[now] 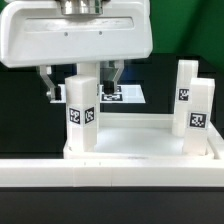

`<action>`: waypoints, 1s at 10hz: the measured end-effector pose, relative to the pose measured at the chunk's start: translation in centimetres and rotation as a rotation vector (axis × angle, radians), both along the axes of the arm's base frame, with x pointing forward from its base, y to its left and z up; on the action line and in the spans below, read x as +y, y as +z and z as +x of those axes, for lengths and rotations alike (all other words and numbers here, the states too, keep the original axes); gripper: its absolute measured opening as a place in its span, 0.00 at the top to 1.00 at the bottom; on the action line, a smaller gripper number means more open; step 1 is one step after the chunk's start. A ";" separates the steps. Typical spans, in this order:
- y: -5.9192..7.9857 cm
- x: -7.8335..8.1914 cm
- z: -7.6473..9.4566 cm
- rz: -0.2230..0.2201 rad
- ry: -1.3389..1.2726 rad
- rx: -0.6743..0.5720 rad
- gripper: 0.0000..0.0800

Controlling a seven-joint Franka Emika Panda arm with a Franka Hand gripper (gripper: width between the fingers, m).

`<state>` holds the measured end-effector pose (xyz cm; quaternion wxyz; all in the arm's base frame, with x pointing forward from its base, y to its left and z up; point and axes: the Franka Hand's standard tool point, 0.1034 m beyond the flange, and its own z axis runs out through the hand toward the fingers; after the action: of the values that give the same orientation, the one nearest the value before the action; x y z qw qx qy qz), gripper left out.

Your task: Assemble desk

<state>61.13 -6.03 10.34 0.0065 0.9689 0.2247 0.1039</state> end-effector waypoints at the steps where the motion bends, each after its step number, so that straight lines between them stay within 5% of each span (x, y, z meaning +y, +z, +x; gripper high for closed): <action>1: 0.0 0.0 0.0 -0.003 0.016 -0.001 0.19; 2: 0.0 0.0 0.0 -0.003 0.013 -0.001 0.35; 3: 0.0 0.0 0.0 -0.003 0.013 -0.001 0.35; 5: 0.0 0.0 0.0 0.003 -0.014 -0.001 0.64; 10: 0.0 0.0 0.1 0.102 -0.411 0.006 0.64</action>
Offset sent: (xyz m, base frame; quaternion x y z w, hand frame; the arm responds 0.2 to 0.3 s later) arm 0.0000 0.0000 0.0000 0.0000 0.0000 0.0000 1.0000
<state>61.27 -6.02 10.33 -0.0220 0.9937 0.0170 0.1085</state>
